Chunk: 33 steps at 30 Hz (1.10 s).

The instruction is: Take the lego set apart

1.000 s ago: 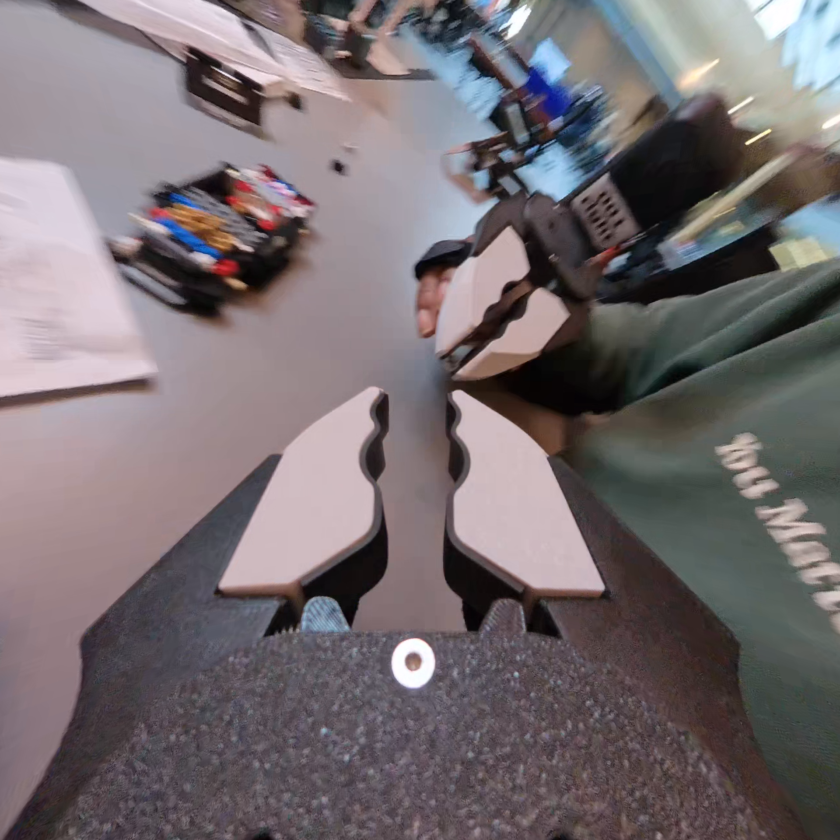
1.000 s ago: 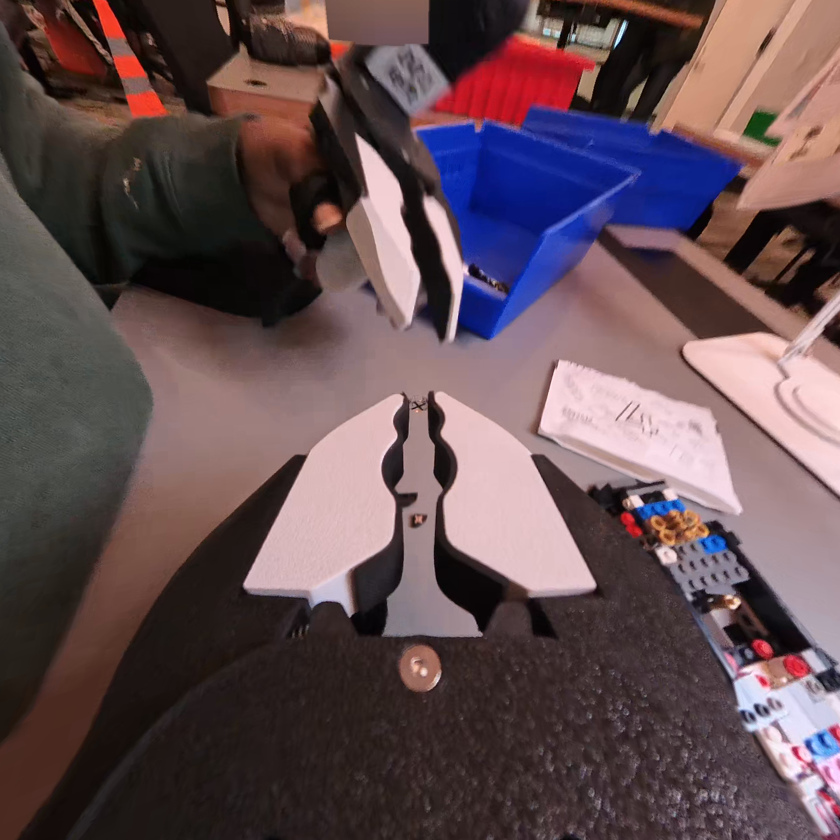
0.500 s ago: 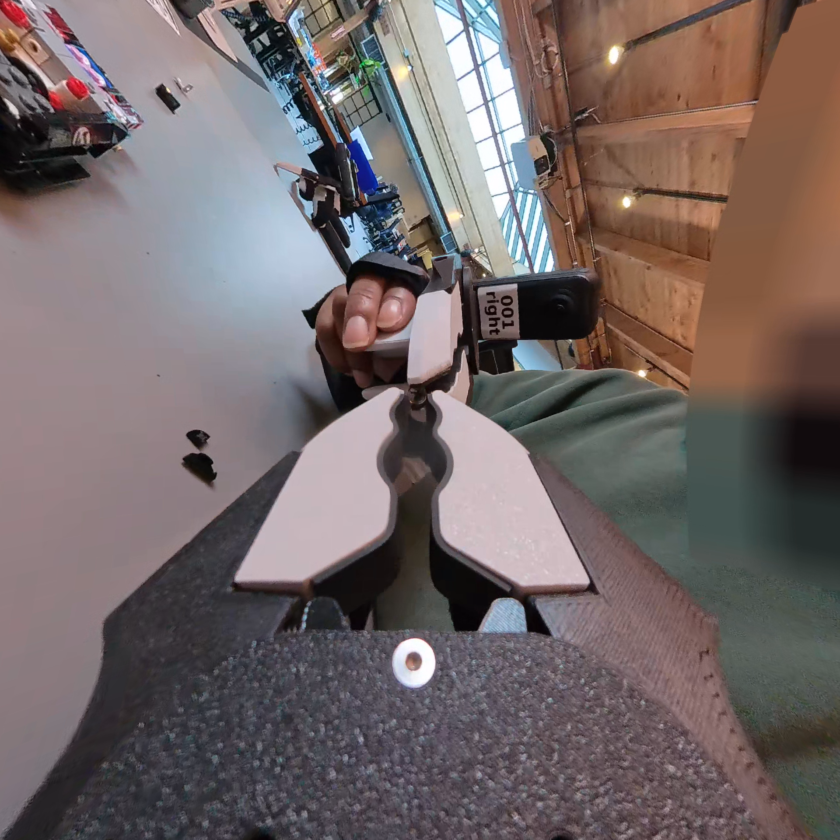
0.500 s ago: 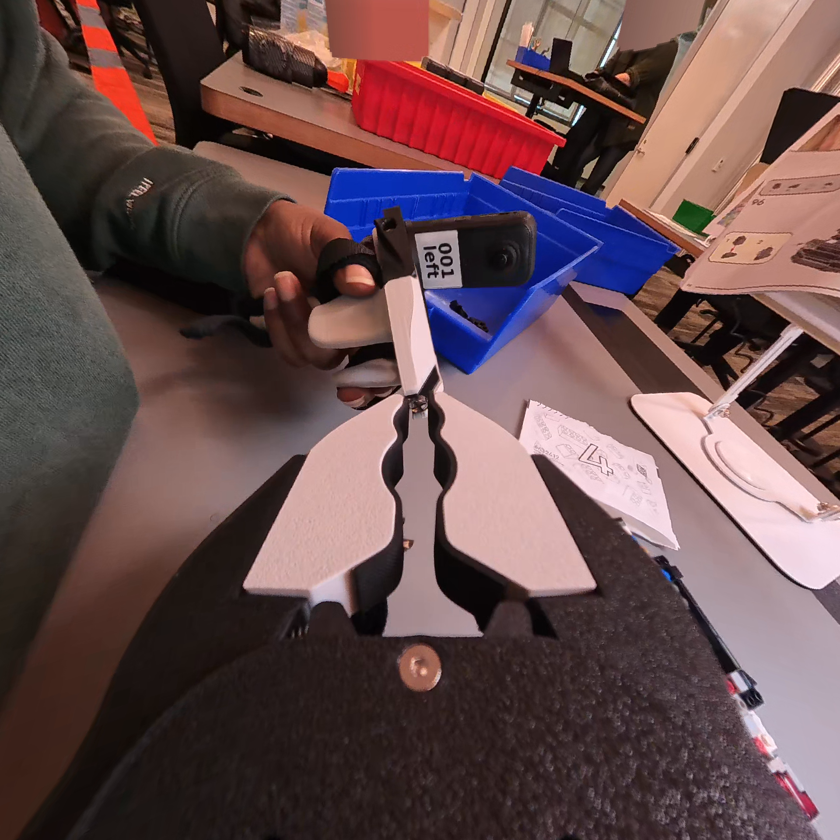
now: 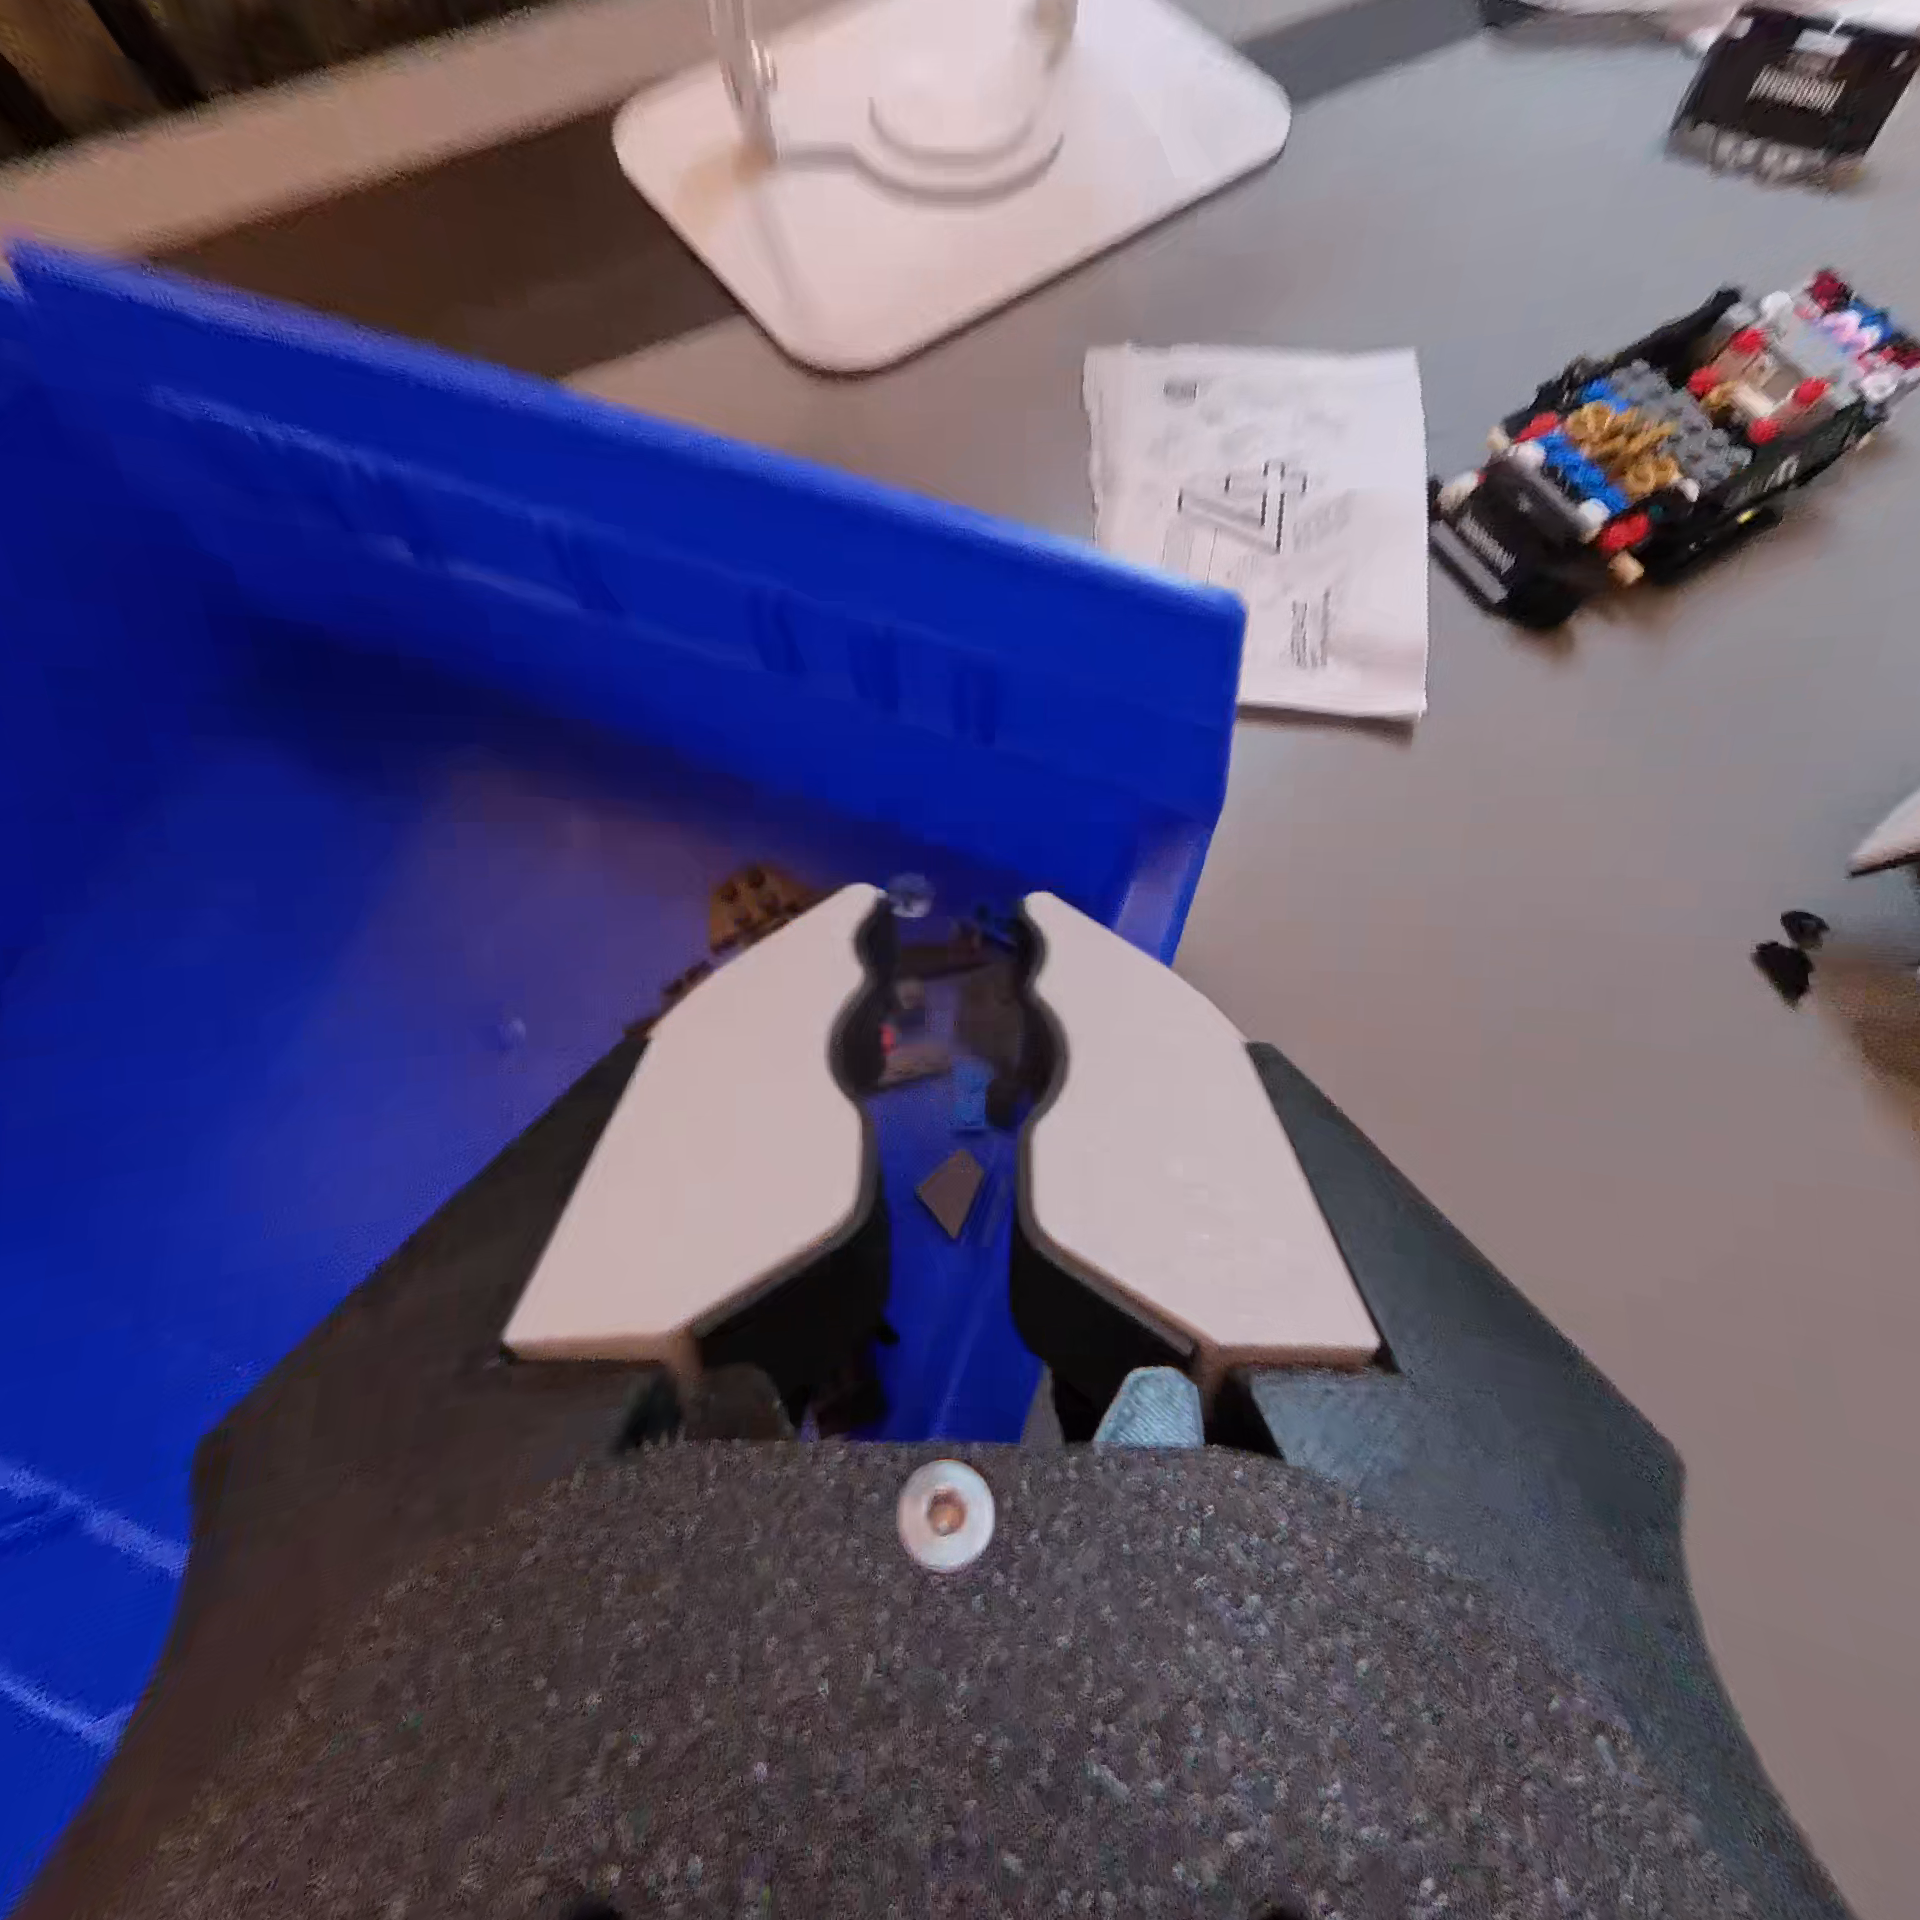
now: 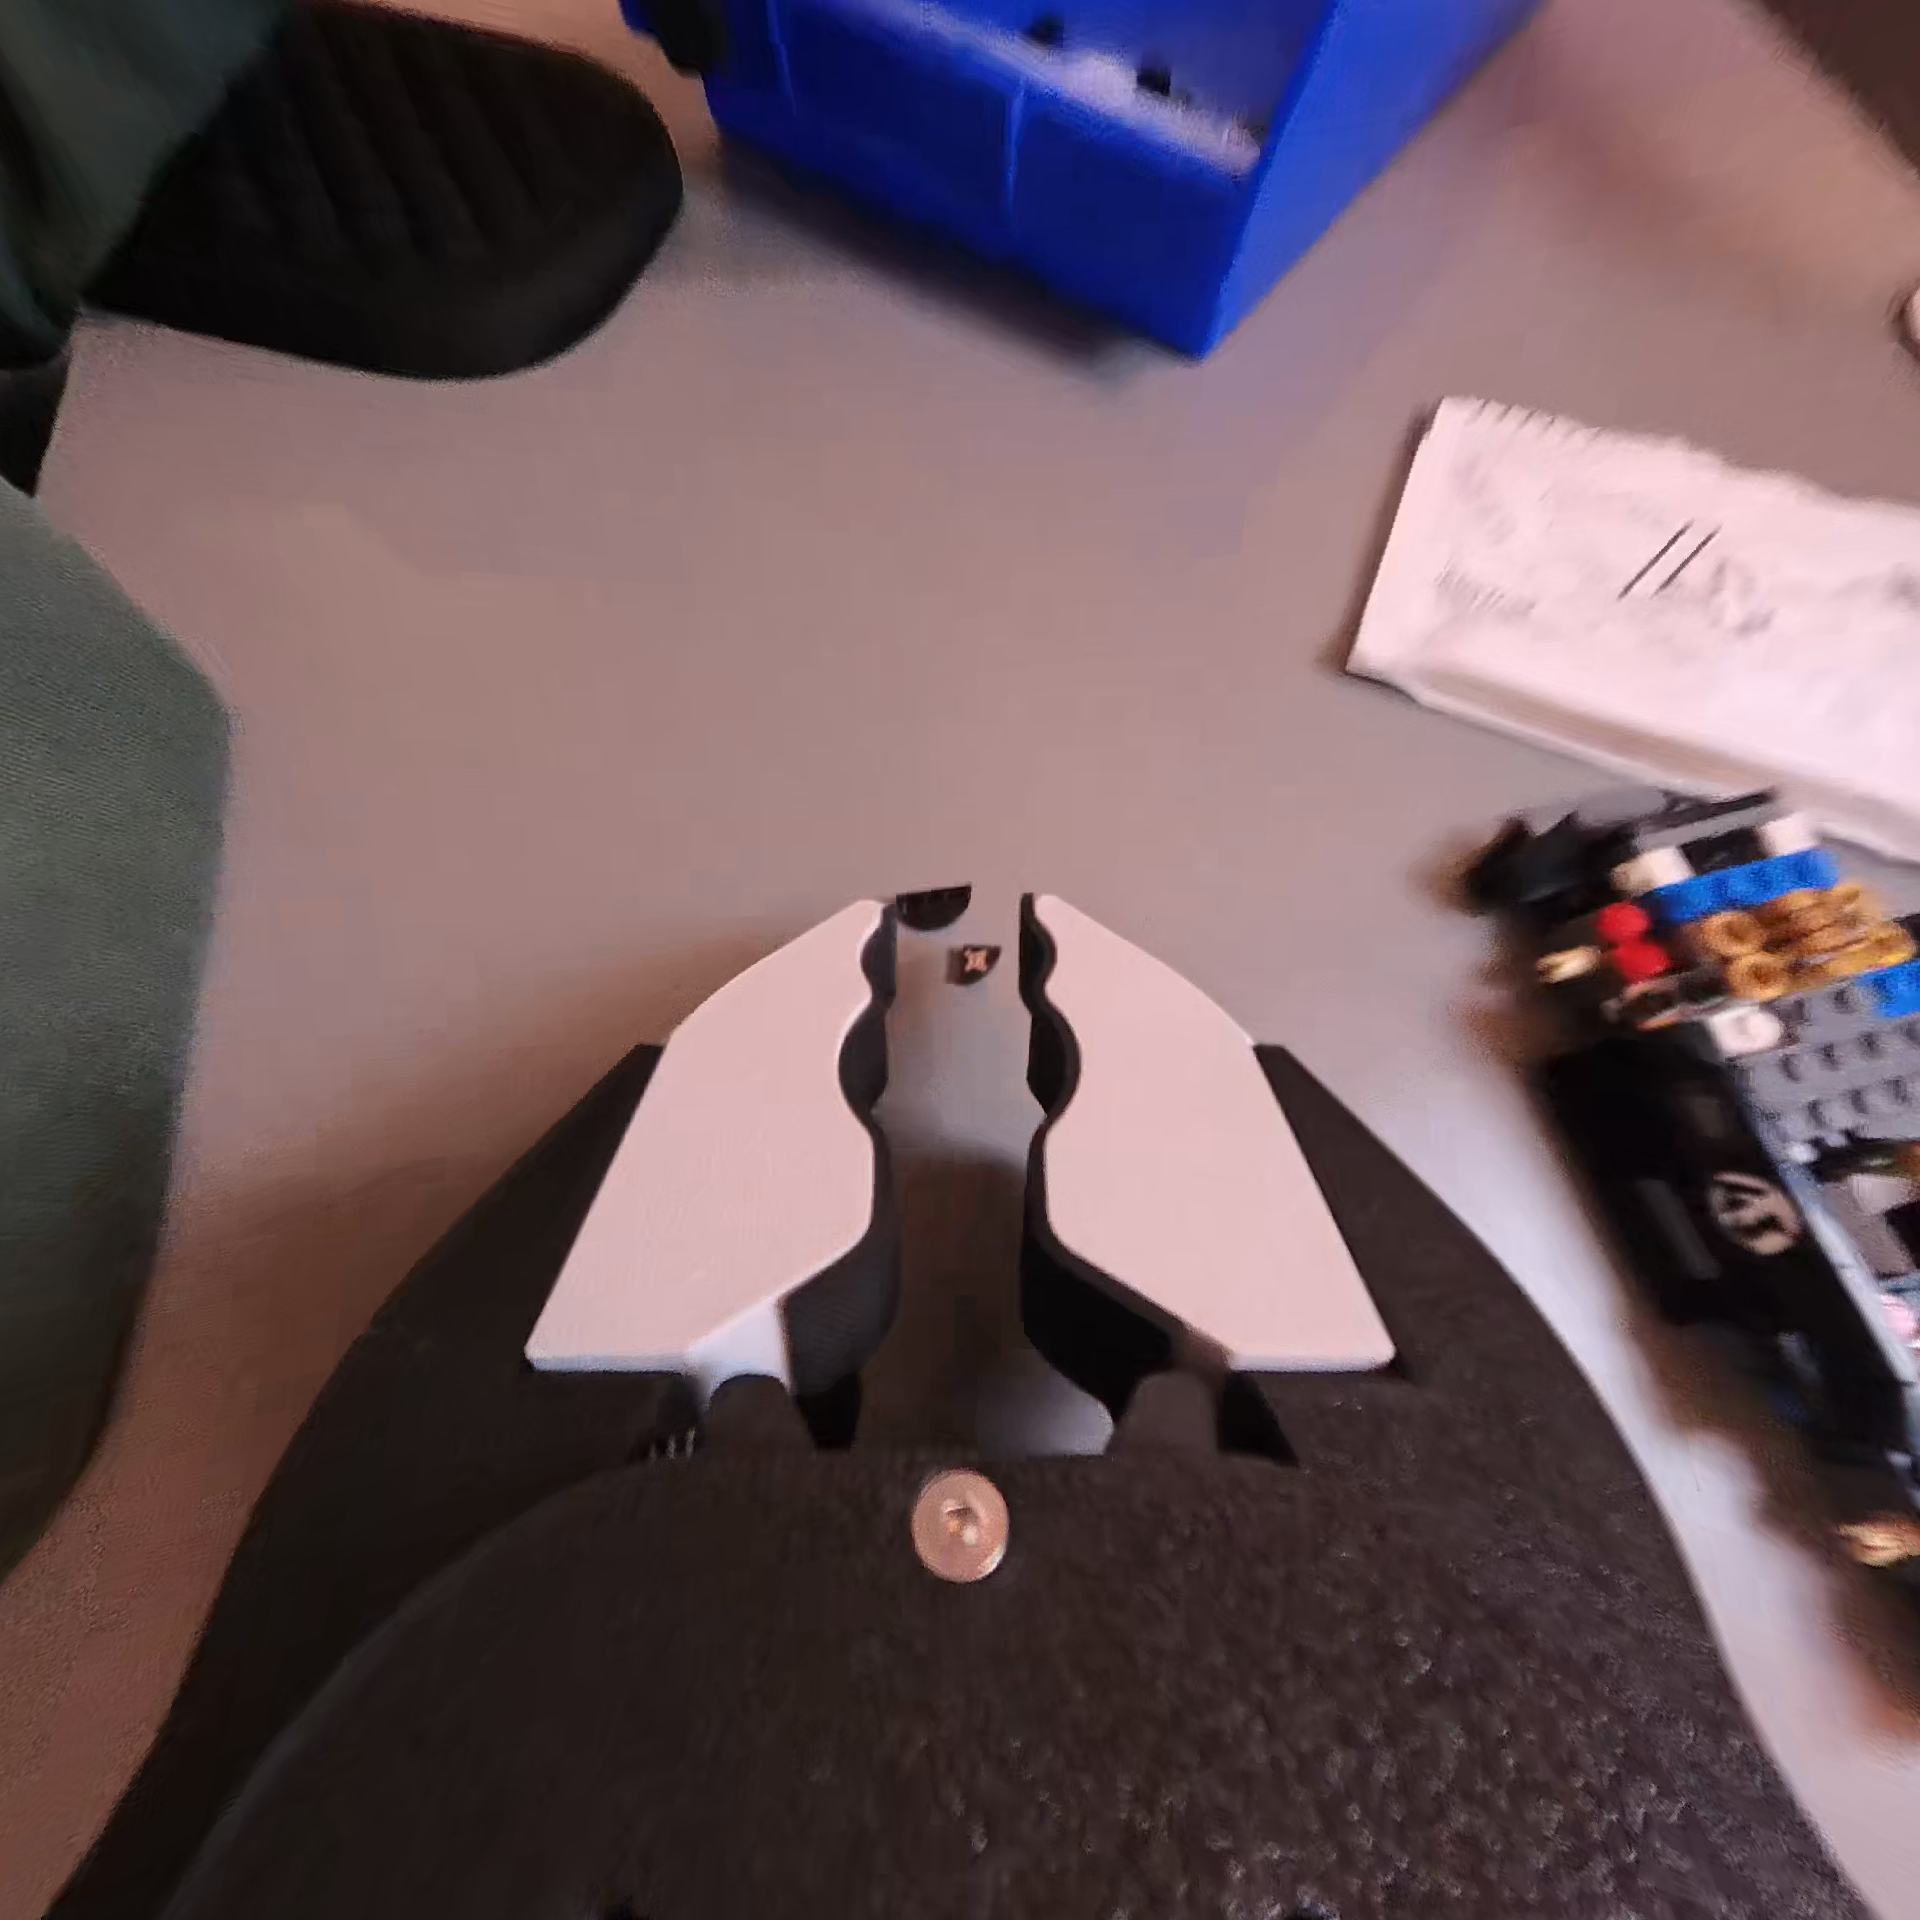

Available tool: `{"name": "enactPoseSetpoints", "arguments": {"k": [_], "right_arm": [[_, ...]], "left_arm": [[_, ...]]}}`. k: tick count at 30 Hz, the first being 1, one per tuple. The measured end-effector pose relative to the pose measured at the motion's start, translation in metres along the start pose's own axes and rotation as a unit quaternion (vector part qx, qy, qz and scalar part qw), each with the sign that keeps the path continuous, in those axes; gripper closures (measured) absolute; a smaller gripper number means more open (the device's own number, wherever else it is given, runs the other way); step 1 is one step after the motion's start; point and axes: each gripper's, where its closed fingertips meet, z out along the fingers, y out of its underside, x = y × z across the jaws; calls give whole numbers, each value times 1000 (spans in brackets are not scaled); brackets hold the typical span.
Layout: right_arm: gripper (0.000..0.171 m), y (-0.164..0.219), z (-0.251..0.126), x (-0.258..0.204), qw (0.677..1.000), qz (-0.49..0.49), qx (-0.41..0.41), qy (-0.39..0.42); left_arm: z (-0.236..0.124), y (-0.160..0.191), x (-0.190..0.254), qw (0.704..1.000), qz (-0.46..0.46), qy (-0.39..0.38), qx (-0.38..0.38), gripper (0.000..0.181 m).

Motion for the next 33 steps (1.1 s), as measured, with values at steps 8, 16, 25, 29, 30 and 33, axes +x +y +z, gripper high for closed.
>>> {"name": "enactPoseSetpoints", "arguments": {"k": [8,16,25,29,30,33], "right_arm": [[153,16,8,6,998,9,-66,20],[166,10,11,3,997,-22,-61,29],[166,-72,-23,-22,971,-153,164,85],[166,-75,-28,-24,966,-169,173,93],[166,-76,-29,-25,965,-168,178,89],[166,-76,-30,-25,965,-171,177,90]], "left_arm": [[10,22,21,996,-2,66,-57,130],[-12,-20,98,968,46,232,78,154],[-26,-4,215,831,-114,545,0,160],[-30,-10,219,801,-155,577,2,174],[-30,-11,219,799,-157,581,6,177],[-30,-10,218,805,-139,576,8,178]]}}
